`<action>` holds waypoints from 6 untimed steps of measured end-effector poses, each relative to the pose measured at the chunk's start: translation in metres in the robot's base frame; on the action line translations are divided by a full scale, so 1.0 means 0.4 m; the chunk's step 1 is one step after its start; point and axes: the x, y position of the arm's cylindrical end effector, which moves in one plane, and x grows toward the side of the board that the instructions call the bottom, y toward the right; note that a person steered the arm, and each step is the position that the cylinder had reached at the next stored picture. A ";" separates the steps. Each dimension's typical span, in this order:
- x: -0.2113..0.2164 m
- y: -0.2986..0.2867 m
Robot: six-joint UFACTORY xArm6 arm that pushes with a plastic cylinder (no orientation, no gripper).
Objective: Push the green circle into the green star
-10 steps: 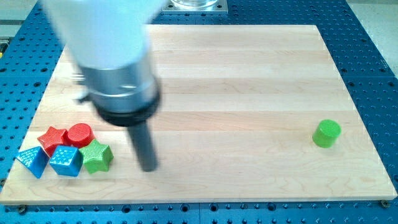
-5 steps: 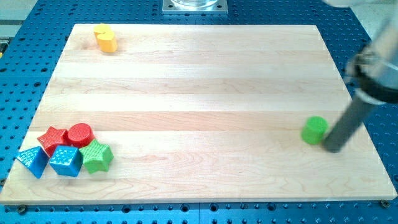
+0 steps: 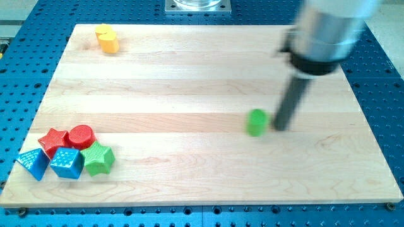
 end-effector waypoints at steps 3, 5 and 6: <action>-0.022 -0.339; -0.018 -0.512; -0.071 -0.363</action>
